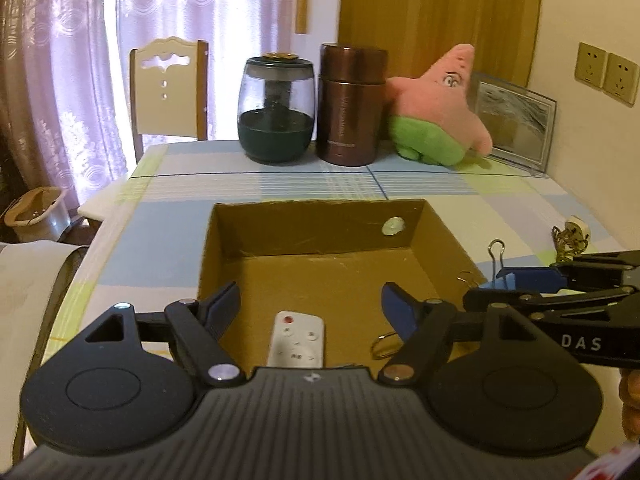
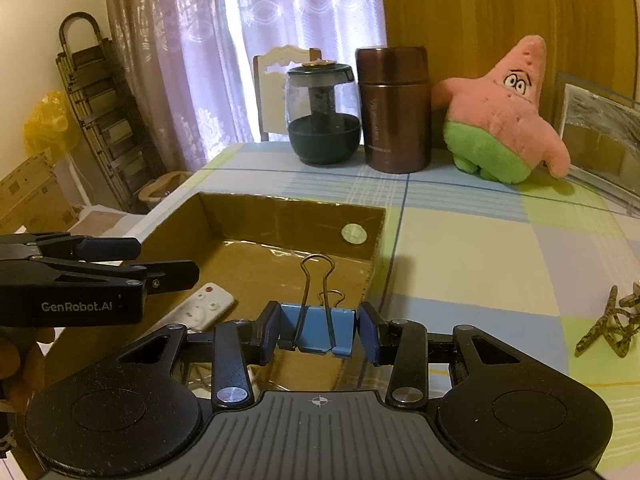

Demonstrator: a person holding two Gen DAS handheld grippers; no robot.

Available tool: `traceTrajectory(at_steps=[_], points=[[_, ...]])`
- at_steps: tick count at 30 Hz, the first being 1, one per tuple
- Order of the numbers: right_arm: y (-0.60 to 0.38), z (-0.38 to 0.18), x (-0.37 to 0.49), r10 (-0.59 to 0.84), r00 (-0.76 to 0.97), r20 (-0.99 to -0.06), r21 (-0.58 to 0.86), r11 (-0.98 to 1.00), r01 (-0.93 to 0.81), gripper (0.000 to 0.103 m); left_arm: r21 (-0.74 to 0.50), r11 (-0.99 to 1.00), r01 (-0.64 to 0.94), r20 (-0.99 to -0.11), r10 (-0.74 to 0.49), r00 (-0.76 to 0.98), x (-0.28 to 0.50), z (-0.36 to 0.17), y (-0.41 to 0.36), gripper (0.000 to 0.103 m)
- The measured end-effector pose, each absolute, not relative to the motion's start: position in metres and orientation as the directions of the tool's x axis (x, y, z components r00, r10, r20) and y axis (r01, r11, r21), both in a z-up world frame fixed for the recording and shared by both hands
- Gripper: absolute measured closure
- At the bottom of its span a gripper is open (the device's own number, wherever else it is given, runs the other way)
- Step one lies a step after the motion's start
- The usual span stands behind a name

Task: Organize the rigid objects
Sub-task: 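Lower the wire rack and binder clip into the box and open both grippers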

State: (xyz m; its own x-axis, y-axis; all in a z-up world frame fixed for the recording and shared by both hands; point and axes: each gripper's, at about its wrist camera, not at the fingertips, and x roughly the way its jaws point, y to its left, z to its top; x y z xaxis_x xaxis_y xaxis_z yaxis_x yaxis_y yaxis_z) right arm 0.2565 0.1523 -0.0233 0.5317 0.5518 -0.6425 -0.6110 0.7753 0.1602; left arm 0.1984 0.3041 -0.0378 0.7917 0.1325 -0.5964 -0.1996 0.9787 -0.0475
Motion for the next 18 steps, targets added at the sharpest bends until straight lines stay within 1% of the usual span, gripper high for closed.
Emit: traceTrajectory(at_steps=[11, 18], points=[[0.1602, -0.0210, 0.2524, 0.552, 0.528, -0.645, 0.151, 0.769, -0.621, 0.064, -0.050, 0.979, -0.196, -0.598, 0.128, 0.791, 0.1943, -0.0368, 0.3059, 0.029], [0.1585, -0.0220, 0.2556, 0.566, 0.512, -0.646, 0.186, 0.767, -0.614, 0.063, -0.052, 0.978, -0.204, -0.594, 0.134, 0.793, 0.1928, -0.0365, 0.3064, 0.029]])
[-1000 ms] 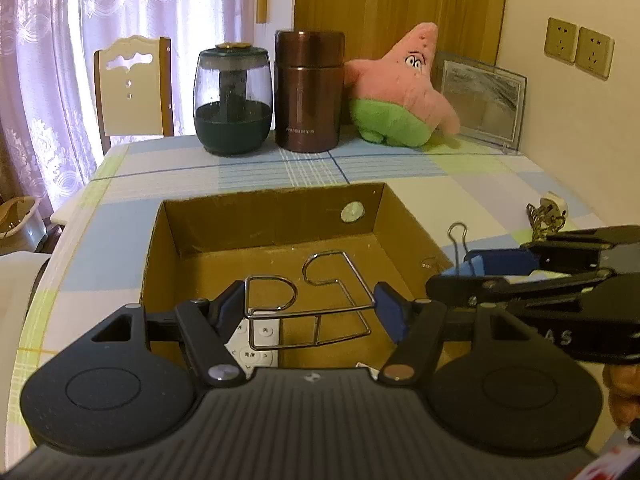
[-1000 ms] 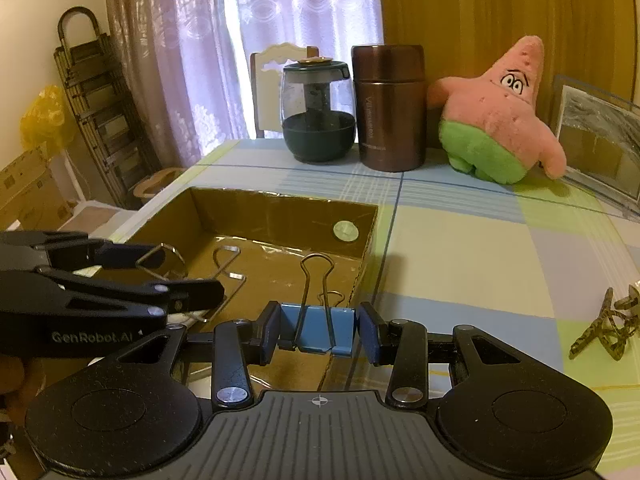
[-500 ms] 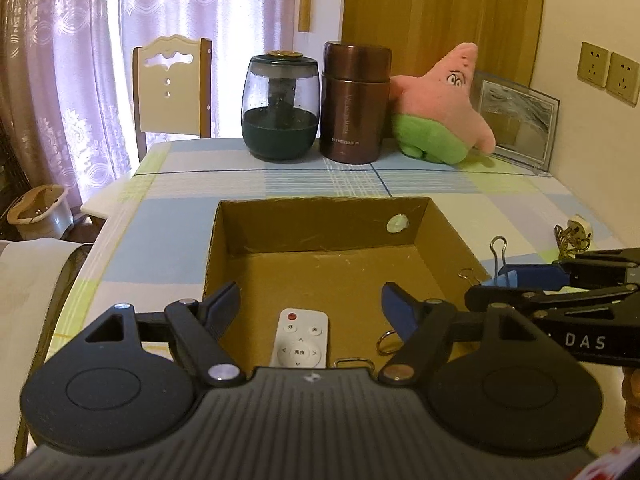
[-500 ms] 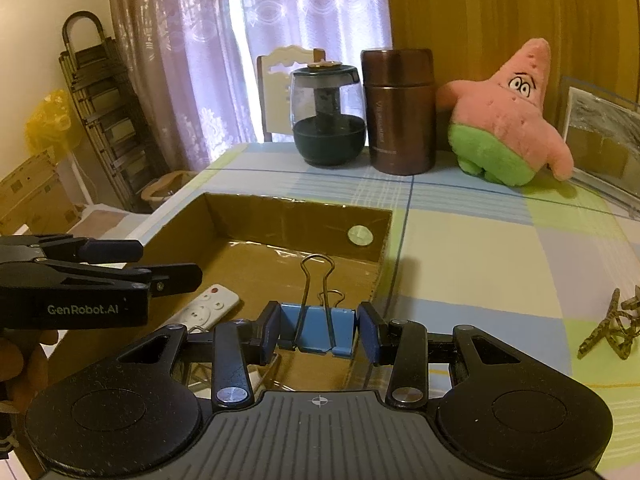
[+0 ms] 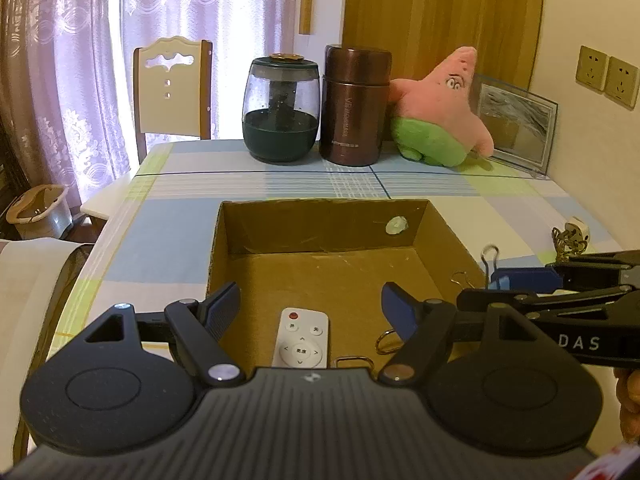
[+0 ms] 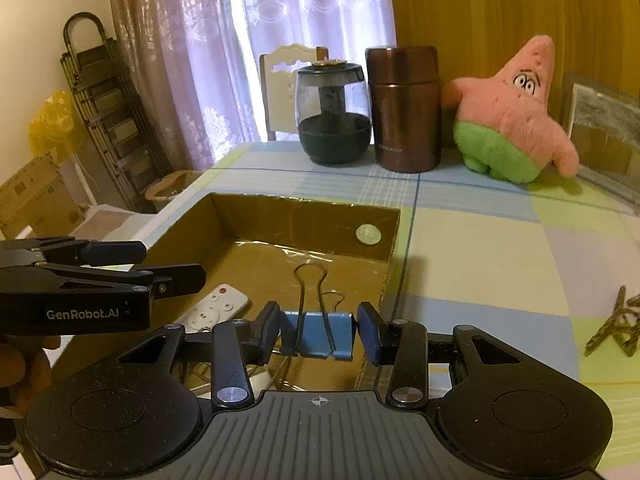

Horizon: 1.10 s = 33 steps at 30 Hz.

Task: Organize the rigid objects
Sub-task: 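Lower the wire rack and binder clip into the box and open both grippers, then move both grippers away from the box toward the hair clip and white plug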

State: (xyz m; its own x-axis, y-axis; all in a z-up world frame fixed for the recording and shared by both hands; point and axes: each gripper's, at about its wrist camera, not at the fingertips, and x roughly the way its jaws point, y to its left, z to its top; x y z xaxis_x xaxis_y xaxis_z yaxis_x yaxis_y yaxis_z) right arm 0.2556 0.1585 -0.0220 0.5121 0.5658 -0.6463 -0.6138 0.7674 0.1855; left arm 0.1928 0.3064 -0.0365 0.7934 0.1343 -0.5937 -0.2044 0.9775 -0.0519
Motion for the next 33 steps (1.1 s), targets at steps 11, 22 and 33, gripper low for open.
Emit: traceTrajectory(at_steps=[11, 22, 33], points=[[0.144, -0.017, 0.256, 0.554, 0.554, -0.622, 0.196, 0.794, -0.575, 0.037, -0.050, 0.977, -0.208, -0.597, 0.138, 0.790, 0.193, -0.036, 0.305, 0.029], [0.140, -0.013, 0.250, 0.549, 0.553, -0.627, 0.189, 0.796, -0.576, 0.037, -0.041, 0.979, -0.202, -0.595, 0.138, 0.792, 0.188, -0.035, 0.299, 0.029], [0.126, 0.005, 0.227, 0.544, 0.556, -0.628, 0.199, 0.804, -0.561, 0.037, -0.041, 0.974, -0.224, -0.591, 0.157, 0.791, 0.161, -0.025, 0.284, 0.028]])
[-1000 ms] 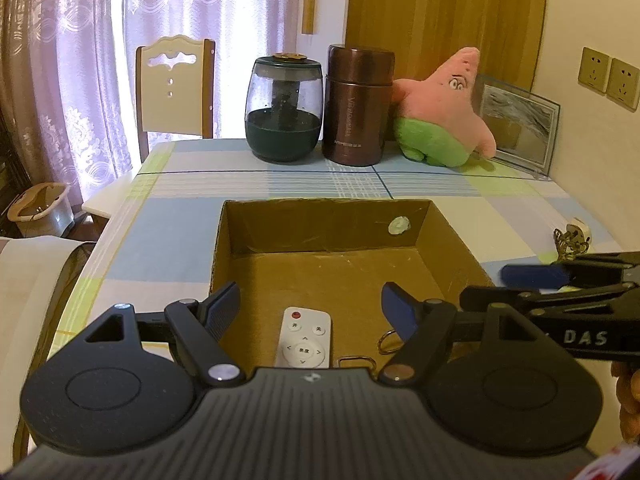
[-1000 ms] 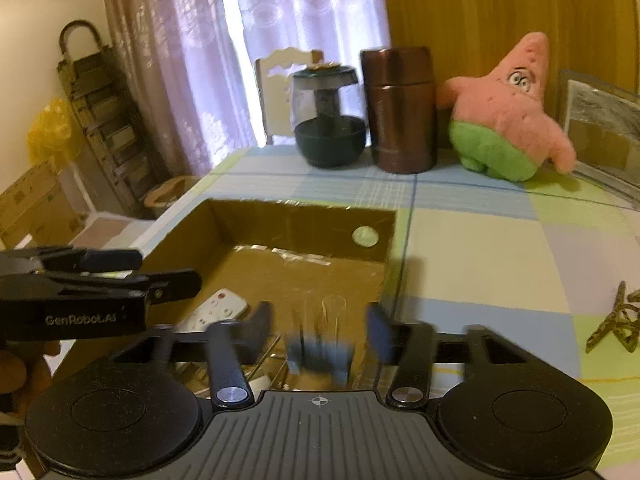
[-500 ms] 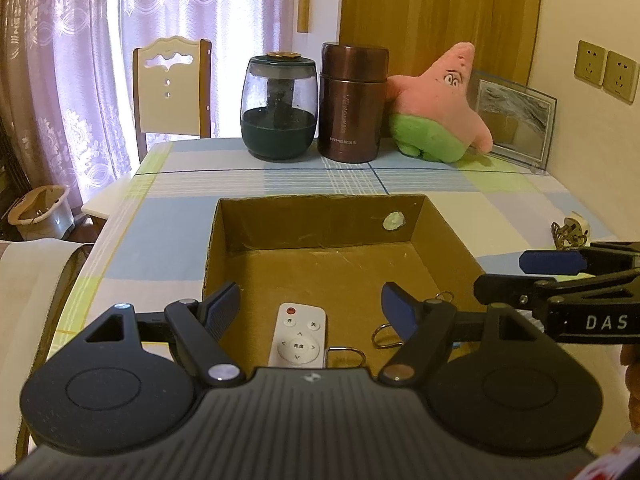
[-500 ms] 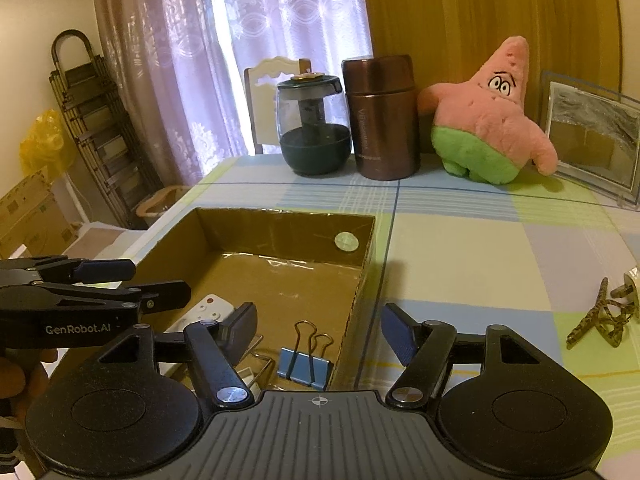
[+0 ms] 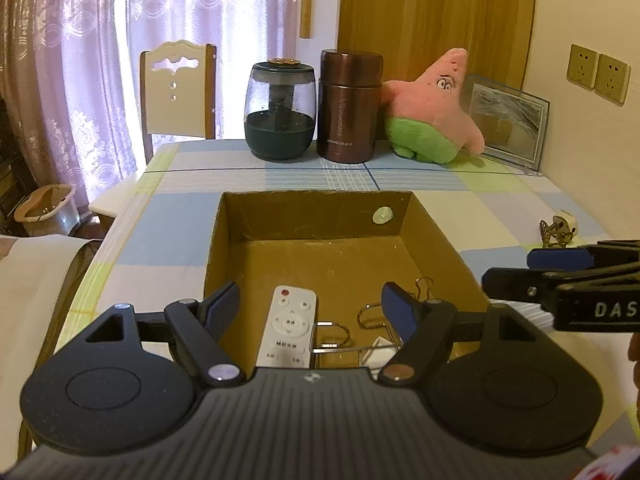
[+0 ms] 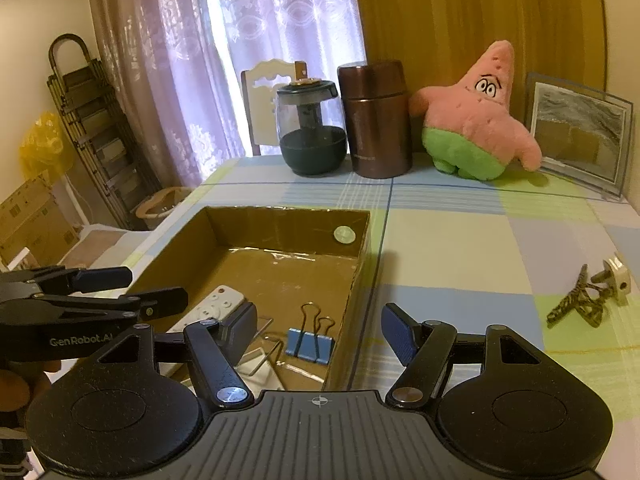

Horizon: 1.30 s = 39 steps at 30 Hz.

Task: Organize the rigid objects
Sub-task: 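Move both grippers away from the box toward the hair clip and white plug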

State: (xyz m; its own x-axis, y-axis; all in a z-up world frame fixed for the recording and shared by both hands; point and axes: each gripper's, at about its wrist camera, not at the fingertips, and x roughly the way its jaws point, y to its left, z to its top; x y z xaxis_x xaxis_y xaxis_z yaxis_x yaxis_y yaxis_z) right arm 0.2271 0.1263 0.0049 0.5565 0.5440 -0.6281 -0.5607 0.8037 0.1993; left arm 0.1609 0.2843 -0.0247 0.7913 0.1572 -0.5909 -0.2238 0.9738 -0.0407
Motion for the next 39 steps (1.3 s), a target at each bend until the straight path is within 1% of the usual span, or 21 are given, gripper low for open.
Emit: traceTrajectory(at_steps=[4, 7, 15, 20, 25, 31, 39], points=[[0.121, 0.016, 0.209, 0.543, 0.554, -0.631, 0.195, 0.802, -0.564, 0.037, -0.074, 0.964, -0.256, -0.594, 0.163, 0.788, 0.143, -0.016, 0.281, 0.024], [0.114, 0.023, 0.193, 0.543, 0.555, -0.630, 0.194, 0.802, -0.565, 0.037, -0.070, 0.962, -0.265, -0.589, 0.174, 0.789, 0.129, -0.007, 0.272, 0.022], [0.080, 0.038, 0.151, 0.532, 0.566, -0.630, 0.212, 0.819, -0.533, 0.030, -0.056, 0.963, -0.265, -0.571, 0.187, 0.800, 0.084, 0.009, 0.233, 0.008], [0.051, 0.045, 0.124, 0.516, 0.576, -0.634, 0.226, 0.836, -0.500, 0.028, -0.054, 0.966, -0.253, -0.569, 0.178, 0.803, 0.060, 0.014, 0.205, 0.005], [0.025, 0.053, 0.103, 0.489, 0.599, -0.634, 0.219, 0.857, -0.467, 0.028, -0.067, 0.970, -0.235, -0.570, 0.156, 0.807, 0.041, 0.016, 0.176, 0.004], [-0.008, 0.061, 0.075, 0.446, 0.644, -0.621, 0.182, 0.882, -0.435, 0.027, -0.052, 0.976, -0.212, -0.563, 0.146, 0.813, 0.026, 0.020, 0.145, 0.004], [-0.054, 0.065, 0.059, 0.376, 0.686, -0.623, 0.164, 0.920, -0.355, 0.026, -0.054, 0.985, -0.161, -0.574, 0.101, 0.812, 0.022, 0.019, 0.106, 0.004]])
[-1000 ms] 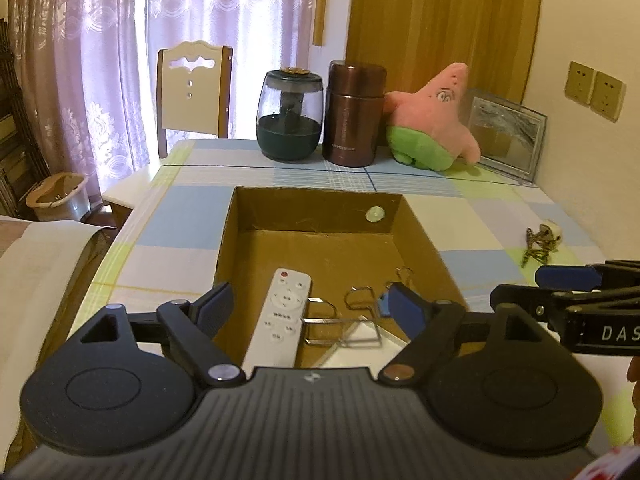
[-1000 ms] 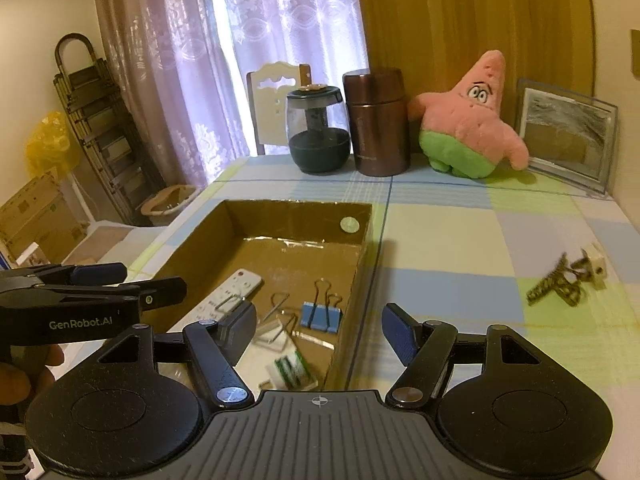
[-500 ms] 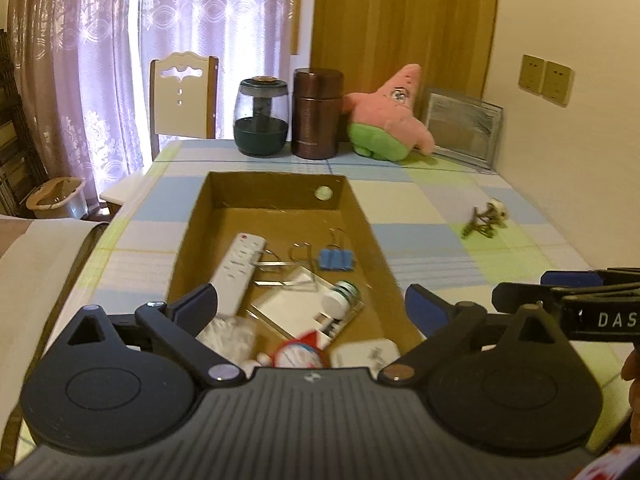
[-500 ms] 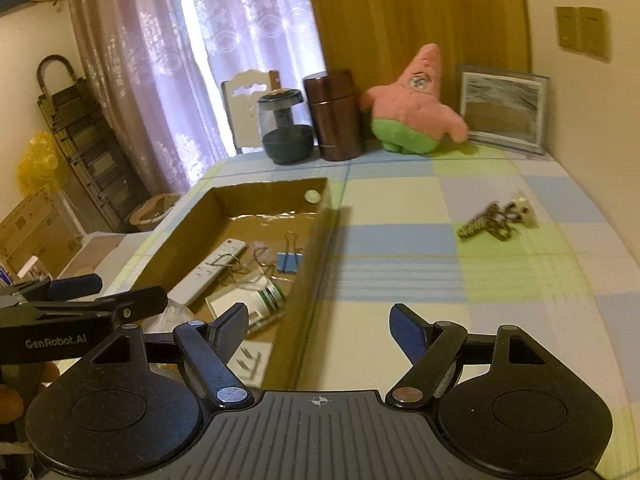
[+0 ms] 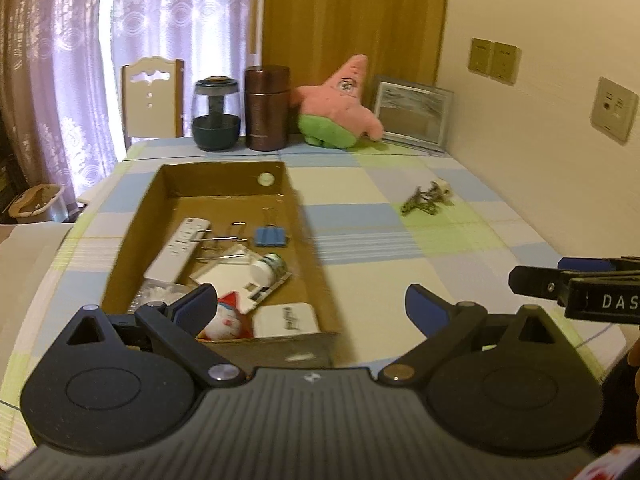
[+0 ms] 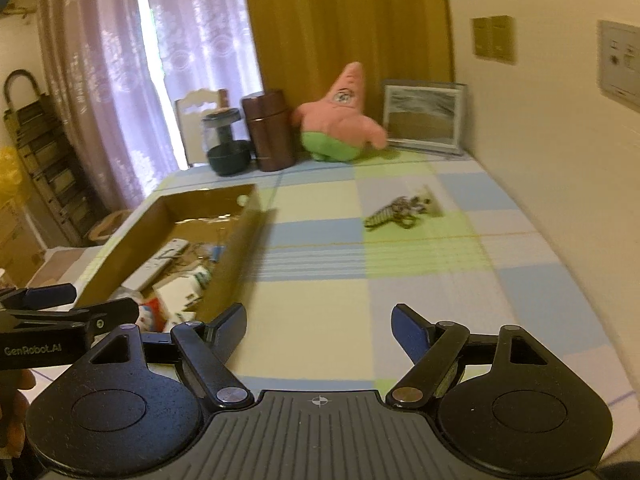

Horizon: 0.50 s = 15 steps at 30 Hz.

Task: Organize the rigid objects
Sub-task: 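Move both grippers away from the box toward the hair clip and white plug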

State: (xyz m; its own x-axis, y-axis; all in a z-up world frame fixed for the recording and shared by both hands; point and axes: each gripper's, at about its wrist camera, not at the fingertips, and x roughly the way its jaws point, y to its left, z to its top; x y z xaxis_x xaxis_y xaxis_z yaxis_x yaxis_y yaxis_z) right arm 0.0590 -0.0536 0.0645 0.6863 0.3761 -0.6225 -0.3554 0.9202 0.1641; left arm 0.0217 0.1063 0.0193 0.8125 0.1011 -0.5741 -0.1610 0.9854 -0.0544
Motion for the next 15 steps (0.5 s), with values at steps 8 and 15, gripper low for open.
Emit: traceTrajectory(at_steps=[8, 15], points=[[-0.089, 0.071, 0.056, 0.326, 0.717, -0.616, 0.154, 0.943, -0.296, 0.026, -0.043, 0.995, -0.096, -0.582, 0.053, 0.812, 0.029, 0.019, 0.067, 0.004], [-0.109, 0.070, 0.061, 0.302, 0.727, -0.617, 0.163, 0.953, -0.257, 0.025, -0.042, 0.998, -0.051, -0.585, 0.016, 0.811, 0.040, 0.019, 0.047, 0.004]])
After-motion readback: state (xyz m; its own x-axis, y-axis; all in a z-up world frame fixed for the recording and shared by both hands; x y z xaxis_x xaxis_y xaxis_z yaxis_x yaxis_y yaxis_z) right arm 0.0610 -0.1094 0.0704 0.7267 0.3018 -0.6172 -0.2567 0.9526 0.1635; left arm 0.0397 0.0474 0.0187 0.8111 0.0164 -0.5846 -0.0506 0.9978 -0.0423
